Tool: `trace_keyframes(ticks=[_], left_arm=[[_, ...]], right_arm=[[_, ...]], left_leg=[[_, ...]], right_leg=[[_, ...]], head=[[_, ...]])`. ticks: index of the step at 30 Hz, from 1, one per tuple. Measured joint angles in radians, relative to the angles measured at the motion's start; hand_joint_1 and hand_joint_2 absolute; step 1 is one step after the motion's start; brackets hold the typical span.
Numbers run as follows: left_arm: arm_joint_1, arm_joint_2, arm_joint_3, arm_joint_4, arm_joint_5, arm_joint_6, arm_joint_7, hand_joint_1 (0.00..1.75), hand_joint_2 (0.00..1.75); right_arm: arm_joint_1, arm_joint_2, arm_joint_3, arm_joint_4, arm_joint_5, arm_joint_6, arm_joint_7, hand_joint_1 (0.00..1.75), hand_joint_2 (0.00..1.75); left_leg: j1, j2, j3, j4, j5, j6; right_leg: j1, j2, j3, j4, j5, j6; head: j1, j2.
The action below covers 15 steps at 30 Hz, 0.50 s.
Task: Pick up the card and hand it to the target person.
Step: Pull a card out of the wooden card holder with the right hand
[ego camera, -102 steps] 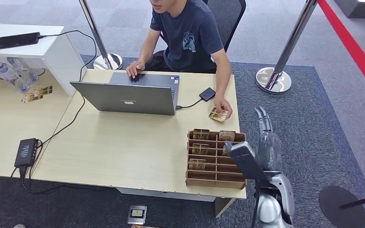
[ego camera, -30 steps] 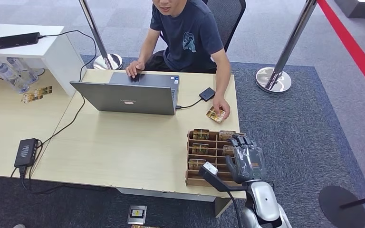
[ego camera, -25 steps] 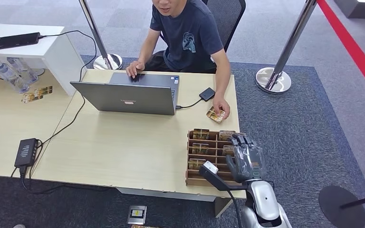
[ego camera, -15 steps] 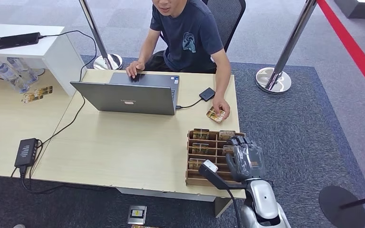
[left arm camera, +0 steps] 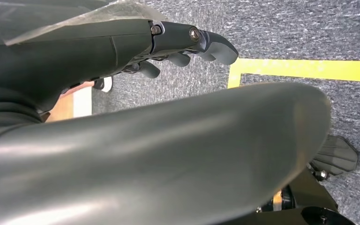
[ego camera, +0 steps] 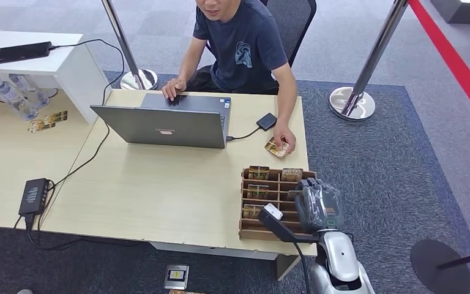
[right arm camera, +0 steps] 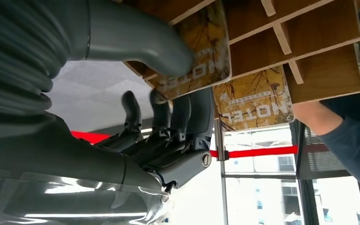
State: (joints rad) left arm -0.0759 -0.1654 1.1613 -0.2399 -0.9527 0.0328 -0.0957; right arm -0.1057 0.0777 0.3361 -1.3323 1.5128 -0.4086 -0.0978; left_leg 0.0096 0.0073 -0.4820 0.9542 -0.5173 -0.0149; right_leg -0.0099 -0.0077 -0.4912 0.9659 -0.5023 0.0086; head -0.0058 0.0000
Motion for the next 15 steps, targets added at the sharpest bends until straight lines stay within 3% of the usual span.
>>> trace_keyframes(ticks=[10,15], left_arm=[[0.000,0.002,0.007,0.000,0.000,0.000,-0.004,0.00,0.00],[0.000,0.003,0.013,0.000,-0.002,0.000,-0.013,0.00,0.00]], right_arm=[[0.003,-0.001,-0.005,-0.006,0.001,-0.008,-0.012,1.75,1.75],[0.036,-0.006,-0.009,-0.085,-0.093,-0.009,-0.077,1.75,1.75]], left_leg=[[0.000,0.000,0.000,0.000,0.000,0.000],[0.000,0.000,0.000,0.000,0.000,0.000]], right_leg=[[0.000,0.000,0.000,0.000,0.000,0.000],[0.000,0.000,-0.001,0.000,0.000,0.000]], head=[[0.000,0.000],[0.000,0.000]])
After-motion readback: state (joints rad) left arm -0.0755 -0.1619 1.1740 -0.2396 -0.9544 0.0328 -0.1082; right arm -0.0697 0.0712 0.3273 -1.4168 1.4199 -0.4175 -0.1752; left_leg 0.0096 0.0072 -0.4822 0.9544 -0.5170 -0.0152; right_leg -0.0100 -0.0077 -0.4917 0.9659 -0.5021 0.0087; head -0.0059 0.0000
